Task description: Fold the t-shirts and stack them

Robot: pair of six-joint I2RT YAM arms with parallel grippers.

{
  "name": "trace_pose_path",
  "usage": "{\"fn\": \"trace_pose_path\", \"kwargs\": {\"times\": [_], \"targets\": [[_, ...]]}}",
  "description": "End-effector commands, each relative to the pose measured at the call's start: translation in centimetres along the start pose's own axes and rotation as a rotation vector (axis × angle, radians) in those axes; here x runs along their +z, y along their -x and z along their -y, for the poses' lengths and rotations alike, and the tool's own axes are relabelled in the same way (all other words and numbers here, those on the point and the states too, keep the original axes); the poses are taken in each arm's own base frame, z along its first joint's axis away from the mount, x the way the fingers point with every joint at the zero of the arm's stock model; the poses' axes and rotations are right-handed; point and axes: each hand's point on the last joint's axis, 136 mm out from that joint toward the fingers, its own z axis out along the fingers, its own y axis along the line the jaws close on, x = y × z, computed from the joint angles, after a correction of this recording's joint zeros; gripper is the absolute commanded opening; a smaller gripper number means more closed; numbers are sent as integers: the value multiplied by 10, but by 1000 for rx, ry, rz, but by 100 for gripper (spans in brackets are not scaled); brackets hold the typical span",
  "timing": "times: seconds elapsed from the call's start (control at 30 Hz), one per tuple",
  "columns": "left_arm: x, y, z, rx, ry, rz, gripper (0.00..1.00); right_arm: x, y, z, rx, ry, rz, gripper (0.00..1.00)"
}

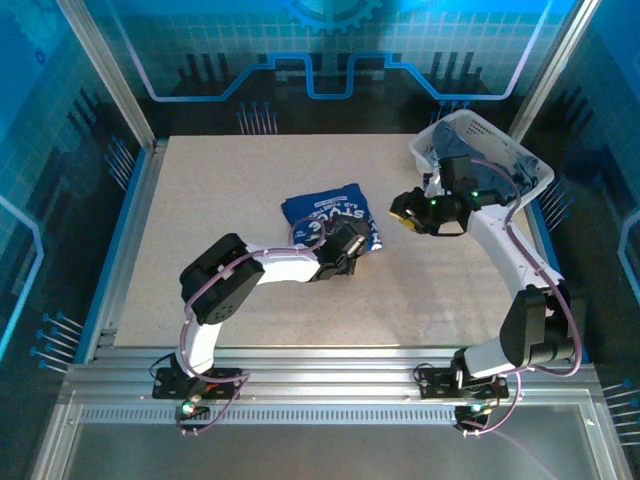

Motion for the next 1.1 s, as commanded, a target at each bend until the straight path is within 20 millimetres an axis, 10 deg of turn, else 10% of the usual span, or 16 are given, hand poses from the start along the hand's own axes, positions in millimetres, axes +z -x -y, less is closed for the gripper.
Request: {"fn": "trace_pose_path", "kwargs": {"times": [0.0, 0.23, 0.4, 0.9, 1.07], "targets": [[23, 19, 8, -393, -90, 61, 48, -5, -8, -1, -11, 21, -23, 40], [36, 69, 27, -458, -174, 158, 15, -1, -10, 2, -7, 20, -38, 40], [28, 116, 32, -478, -214, 233, 8, 0, -9, 2, -8, 18, -41, 40], [-14, 306, -1, -204, -110, 89, 14, 13, -5, -7, -27, 19, -62, 40], [-5, 332, 10, -72, -37, -137, 16, 23, -5, -14, -31, 18, -75, 41]]}}
